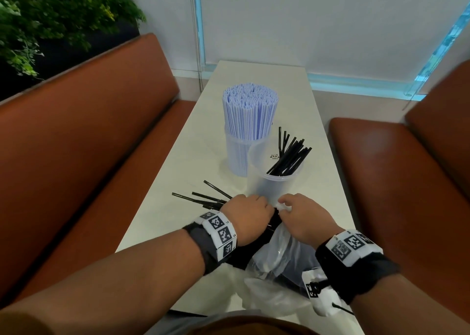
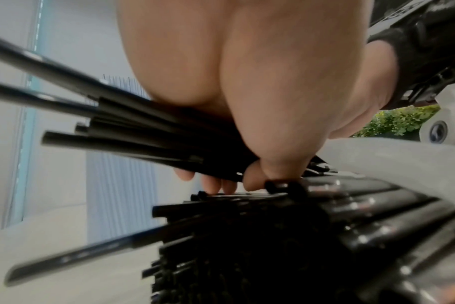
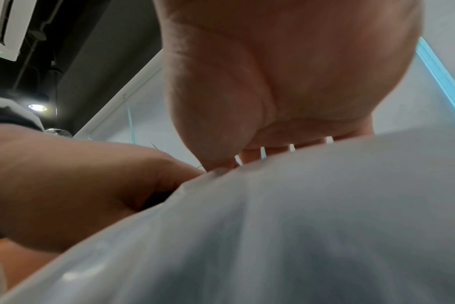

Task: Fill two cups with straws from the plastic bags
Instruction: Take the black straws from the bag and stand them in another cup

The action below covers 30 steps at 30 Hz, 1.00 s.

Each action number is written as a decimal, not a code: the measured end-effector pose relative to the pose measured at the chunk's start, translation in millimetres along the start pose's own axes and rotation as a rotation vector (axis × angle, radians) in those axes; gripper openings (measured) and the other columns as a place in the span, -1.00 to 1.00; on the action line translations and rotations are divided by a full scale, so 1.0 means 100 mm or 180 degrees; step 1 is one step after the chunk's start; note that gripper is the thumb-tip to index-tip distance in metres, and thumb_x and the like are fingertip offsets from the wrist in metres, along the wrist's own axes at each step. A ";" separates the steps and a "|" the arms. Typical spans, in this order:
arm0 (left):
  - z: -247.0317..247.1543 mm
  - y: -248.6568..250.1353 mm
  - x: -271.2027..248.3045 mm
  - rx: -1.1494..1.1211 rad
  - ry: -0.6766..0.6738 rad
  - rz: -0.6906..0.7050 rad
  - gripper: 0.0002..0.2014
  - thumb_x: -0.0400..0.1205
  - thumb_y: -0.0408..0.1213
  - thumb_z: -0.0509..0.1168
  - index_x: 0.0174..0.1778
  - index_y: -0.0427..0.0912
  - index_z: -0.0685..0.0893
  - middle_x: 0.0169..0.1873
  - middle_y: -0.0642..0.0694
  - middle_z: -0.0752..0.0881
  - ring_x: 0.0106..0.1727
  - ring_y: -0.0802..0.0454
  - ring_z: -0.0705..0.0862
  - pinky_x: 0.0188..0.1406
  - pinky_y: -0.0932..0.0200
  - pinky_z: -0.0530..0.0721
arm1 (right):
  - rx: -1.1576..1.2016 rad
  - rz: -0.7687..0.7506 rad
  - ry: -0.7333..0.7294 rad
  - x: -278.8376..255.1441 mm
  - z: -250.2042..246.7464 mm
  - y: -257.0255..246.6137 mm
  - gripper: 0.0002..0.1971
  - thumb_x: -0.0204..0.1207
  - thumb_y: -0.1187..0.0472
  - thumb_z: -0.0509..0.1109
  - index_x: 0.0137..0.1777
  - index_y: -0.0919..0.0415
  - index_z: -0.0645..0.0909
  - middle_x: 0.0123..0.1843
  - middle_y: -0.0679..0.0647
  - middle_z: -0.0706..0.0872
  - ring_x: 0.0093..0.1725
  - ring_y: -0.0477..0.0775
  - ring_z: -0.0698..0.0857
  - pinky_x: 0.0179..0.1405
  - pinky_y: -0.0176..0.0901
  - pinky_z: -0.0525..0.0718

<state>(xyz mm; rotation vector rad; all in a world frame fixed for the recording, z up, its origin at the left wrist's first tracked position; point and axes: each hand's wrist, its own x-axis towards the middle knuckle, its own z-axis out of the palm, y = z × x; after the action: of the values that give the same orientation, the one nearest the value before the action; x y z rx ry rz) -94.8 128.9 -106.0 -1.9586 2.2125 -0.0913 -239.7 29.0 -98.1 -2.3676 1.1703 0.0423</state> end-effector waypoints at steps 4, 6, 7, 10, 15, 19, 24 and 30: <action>-0.01 -0.12 -0.06 0.0158 -0.0157 -0.0026 -0.80 0.72 -0.33 0.11 0.23 -0.21 0.49 0.03 -0.18 0.71 0.03 -0.24 0.70 0.01 -0.07 0.47 | 0.0125 -0.0004 0.0009 0.03 0.03 0.02 -0.64 0.68 0.04 0.21 0.44 -0.04 0.56 0.36 0.04 0.65 0.31 0.11 0.62 0.29 -0.01 0.57; -0.02 -0.18 -0.09 0.0250 -0.0203 -0.0019 -0.77 0.71 -0.35 0.11 0.27 -0.20 0.50 0.07 -0.17 0.71 0.06 -0.23 0.70 0.10 -0.09 0.48 | 0.0106 0.0010 0.0005 0.03 0.04 0.03 -0.62 0.68 0.05 0.20 0.47 -0.04 0.54 0.39 0.02 0.64 0.34 0.10 0.62 0.29 -0.02 0.57; -0.02 -0.21 -0.10 0.0282 -0.0210 -0.0024 -0.75 0.71 -0.36 0.11 0.30 -0.20 0.51 0.09 -0.17 0.70 0.08 -0.23 0.69 0.12 -0.10 0.47 | 0.0098 0.0023 0.0003 0.02 0.05 0.04 -0.60 0.68 0.06 0.19 0.49 -0.05 0.53 0.41 0.01 0.63 0.36 0.09 0.61 0.29 -0.04 0.55; -0.04 -0.37 -0.17 0.0370 -0.0224 -0.0051 -0.71 0.69 -0.37 0.17 0.34 -0.17 0.49 0.12 -0.17 0.66 0.11 -0.21 0.66 0.11 -0.08 0.47 | 0.0116 -0.0011 0.0019 0.03 0.07 0.05 -0.58 0.67 0.11 0.18 0.52 -0.10 0.50 0.43 0.01 0.62 0.36 0.09 0.61 0.29 -0.04 0.55; -0.05 -0.72 -0.32 0.0392 -0.0264 -0.0234 -0.62 0.63 -0.42 0.22 0.37 -0.12 0.44 0.12 -0.14 0.64 0.10 -0.18 0.64 0.11 -0.09 0.51 | 0.0093 -0.0073 0.0066 0.05 0.11 0.09 -0.64 0.68 0.15 0.18 0.41 -0.11 0.60 0.37 -0.01 0.63 0.32 0.08 0.61 0.36 -0.04 0.55; -0.06 -1.08 -0.46 0.0386 -0.0291 -0.0397 -0.65 0.69 -0.38 0.18 0.39 -0.06 0.41 0.12 -0.10 0.64 0.09 -0.14 0.63 0.07 -0.05 0.51 | -0.0048 -0.0078 0.0229 0.04 0.11 0.04 -0.72 0.72 0.08 0.17 0.27 -0.09 0.68 0.25 -0.04 0.71 0.24 0.05 0.65 0.24 -0.10 0.57; -0.10 -1.29 -0.56 0.0031 0.0036 -0.0566 -0.77 0.76 -0.20 0.11 0.33 -0.01 0.43 0.11 -0.05 0.64 0.05 -0.11 0.64 0.05 -0.04 0.58 | 0.1127 -0.0791 0.1978 -0.13 -0.07 -0.25 -0.68 0.69 -0.17 0.07 -0.10 -0.14 0.61 -0.14 -0.26 0.69 -0.07 -0.28 0.66 -0.14 -0.48 0.48; -0.42 -0.79 -0.32 -0.0555 0.0896 -0.0413 -0.86 0.62 -0.17 0.23 0.06 -0.03 0.47 -0.15 -0.01 0.64 -0.20 -0.12 0.65 -0.41 0.07 0.38 | 0.2614 -0.0868 0.1554 -0.08 -0.24 -0.68 -0.63 0.64 -0.15 0.19 0.04 0.00 0.79 -0.01 -0.13 0.82 0.05 -0.25 0.73 0.12 -0.34 0.62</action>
<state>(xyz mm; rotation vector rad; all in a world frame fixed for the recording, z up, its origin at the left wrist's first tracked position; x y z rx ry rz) -21.5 146.8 -48.6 -2.3103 2.3278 -0.2107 -198.3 58.7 -46.9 -1.7856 0.8065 -0.9624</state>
